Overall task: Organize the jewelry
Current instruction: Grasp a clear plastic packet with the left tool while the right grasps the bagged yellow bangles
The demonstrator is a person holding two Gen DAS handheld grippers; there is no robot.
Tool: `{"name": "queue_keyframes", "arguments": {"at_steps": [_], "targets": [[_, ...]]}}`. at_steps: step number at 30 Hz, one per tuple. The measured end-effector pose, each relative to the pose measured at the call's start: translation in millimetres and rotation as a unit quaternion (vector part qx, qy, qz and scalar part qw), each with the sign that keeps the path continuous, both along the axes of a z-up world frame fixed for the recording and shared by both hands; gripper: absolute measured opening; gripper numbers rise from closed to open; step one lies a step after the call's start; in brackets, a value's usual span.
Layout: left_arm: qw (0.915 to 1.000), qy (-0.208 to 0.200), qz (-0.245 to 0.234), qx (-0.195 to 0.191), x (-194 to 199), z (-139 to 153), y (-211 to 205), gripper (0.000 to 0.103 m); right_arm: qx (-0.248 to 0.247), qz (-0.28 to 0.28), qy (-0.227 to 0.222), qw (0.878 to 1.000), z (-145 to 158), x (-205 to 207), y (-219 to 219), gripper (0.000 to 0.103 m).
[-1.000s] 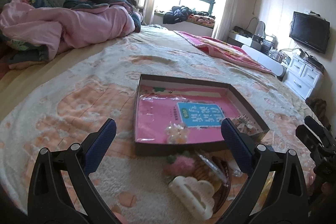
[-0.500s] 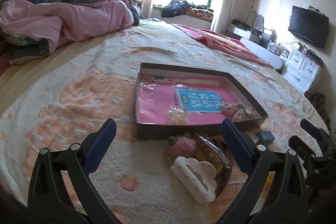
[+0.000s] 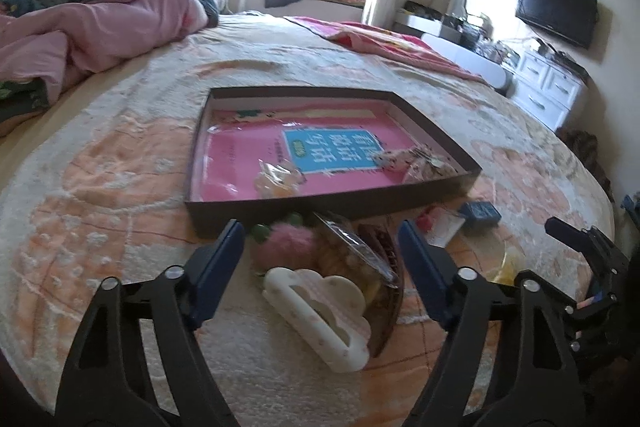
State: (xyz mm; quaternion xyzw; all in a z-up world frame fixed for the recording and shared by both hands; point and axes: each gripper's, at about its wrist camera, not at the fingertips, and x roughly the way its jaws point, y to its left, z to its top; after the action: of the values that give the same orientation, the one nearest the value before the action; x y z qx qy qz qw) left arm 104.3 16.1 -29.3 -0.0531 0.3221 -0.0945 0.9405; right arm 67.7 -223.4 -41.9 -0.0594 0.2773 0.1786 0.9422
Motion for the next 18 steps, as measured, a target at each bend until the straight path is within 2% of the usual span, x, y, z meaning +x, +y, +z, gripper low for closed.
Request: {"name": "queue_keyframes", "arguments": {"at_steps": [4, 9, 12, 18], "targets": [[0.9997, 0.011, -0.019, 0.000, 2.4, -5.2, -8.1, 0.052, -0.006, 0.004, 0.016, 1.000, -7.0, 2.5, 0.8, 0.096], [0.9993, 0.021, -0.029, 0.007, 6.1, -11.9, -15.9, 0.041, -0.016, 0.003, 0.025, 1.000, -14.1, 4.6, 2.1, 0.096], [0.9990, 0.031, -0.031, 0.001, 9.9, -15.7, -16.4, 0.028, -0.019, 0.002, 0.030, 0.999, -18.0, 6.4, 2.3, 0.096], [0.9980, 0.050, -0.036, -0.012, 18.2, -21.8, -19.0, 0.022, -0.023, 0.003, 0.036, 0.999, -24.5, 11.2, 3.1, 0.096]]}}
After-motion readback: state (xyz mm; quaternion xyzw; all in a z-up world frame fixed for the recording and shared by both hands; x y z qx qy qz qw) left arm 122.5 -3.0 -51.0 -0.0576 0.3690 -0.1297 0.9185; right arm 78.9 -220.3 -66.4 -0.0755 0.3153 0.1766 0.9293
